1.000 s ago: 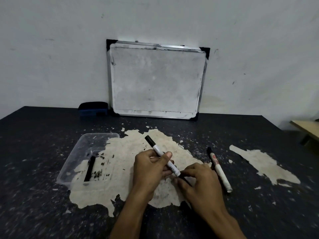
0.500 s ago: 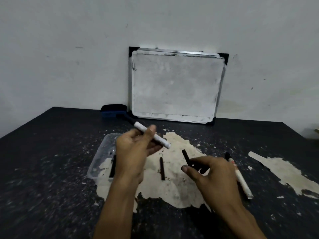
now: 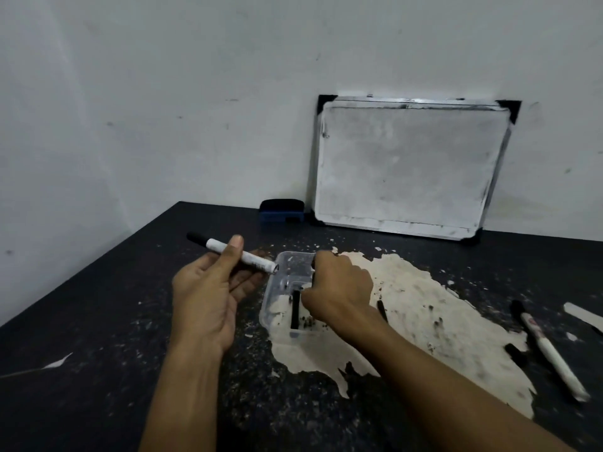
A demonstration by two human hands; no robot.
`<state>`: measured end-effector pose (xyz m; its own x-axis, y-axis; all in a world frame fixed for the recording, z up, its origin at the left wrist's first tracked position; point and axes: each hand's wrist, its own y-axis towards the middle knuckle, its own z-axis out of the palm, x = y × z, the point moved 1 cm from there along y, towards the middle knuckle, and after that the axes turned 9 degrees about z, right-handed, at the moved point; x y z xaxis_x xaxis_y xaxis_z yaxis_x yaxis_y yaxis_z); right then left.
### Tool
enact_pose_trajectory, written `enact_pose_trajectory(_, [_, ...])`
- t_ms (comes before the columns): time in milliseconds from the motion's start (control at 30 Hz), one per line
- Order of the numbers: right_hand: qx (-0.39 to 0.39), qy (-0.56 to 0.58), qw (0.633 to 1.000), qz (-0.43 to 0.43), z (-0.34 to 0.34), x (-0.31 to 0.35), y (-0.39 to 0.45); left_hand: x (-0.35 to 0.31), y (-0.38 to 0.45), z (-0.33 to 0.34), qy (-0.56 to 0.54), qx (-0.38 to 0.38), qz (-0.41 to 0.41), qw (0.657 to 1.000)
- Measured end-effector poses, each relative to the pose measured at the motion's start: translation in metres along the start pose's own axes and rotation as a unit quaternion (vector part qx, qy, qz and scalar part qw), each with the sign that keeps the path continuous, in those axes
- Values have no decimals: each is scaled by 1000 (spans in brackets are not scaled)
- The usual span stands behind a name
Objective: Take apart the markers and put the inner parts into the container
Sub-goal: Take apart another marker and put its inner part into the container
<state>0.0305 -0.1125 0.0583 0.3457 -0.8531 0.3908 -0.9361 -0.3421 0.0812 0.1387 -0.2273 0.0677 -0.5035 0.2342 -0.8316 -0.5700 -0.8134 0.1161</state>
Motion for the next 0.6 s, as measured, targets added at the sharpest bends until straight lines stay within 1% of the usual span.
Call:
enact_pose_trajectory(100, [4, -95, 995, -1, 18, 10, 4, -1, 1, -8, 6, -2, -1, 1000])
enact_pose_trajectory(133, [6, -112, 994, -4, 21, 11, 4, -1, 2, -10, 6, -2, -3, 1000])
enact_pose_trajectory(333, [5, -125, 992, -33, 27, 9, 3, 2, 4, -11, 11, 1, -17, 1000])
enact_pose_trajectory(467, [14, -103, 994, -37, 19, 8, 1, 6, 1, -5, 7, 5, -22, 1000])
enact_pose_trajectory(500, [-4, -79, 996, -45, 16, 6, 0, 7, 0, -3, 6, 8, -23, 1000])
enact_pose_trajectory(567, [-80, -27, 994, -63, 7, -1, -2, 9, -2, 2, 1, 15, -26, 1000])
enact_pose_trajectory(600, [-118, -7, 992, -54, 1, -9, -4, 10, -3, 4, -1, 18, -30, 999])
